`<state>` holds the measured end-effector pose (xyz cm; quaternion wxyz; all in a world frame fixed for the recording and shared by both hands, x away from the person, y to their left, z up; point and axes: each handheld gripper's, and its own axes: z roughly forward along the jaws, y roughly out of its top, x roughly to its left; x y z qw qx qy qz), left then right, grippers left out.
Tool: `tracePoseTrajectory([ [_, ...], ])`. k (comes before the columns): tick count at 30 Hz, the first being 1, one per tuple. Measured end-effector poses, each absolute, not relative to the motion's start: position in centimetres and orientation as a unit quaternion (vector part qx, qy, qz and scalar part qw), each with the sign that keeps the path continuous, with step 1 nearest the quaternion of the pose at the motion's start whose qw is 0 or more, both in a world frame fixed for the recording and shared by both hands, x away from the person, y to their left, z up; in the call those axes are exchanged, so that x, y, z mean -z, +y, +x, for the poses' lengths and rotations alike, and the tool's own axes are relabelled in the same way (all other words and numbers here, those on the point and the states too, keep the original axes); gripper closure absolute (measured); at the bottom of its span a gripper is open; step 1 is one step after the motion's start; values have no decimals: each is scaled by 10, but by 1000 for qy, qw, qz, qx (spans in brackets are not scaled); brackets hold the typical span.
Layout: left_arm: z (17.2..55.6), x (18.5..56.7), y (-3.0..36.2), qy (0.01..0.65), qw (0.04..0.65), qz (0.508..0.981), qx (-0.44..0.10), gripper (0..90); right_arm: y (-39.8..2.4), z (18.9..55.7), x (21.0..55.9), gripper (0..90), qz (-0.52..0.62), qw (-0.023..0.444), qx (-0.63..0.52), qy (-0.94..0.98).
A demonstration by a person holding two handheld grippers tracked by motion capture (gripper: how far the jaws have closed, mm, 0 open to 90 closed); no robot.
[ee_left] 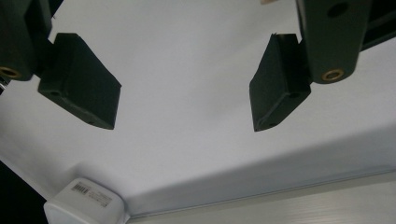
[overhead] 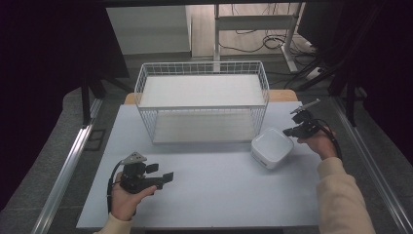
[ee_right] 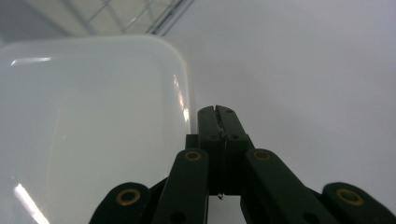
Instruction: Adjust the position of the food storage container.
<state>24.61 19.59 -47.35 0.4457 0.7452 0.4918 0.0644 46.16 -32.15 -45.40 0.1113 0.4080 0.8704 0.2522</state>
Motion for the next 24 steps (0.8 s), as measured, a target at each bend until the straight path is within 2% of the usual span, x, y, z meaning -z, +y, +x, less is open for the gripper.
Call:
tracePoseTrajectory([
  [9, 245, 471, 193, 489, 450, 745, -63, 243, -302, 437, 454, 898, 389, 107, -244, 882],
  [24, 242, 466, 191, 488, 454, 743, -66, 244, -259, 377, 447, 898, 359, 101, -274, 886],
])
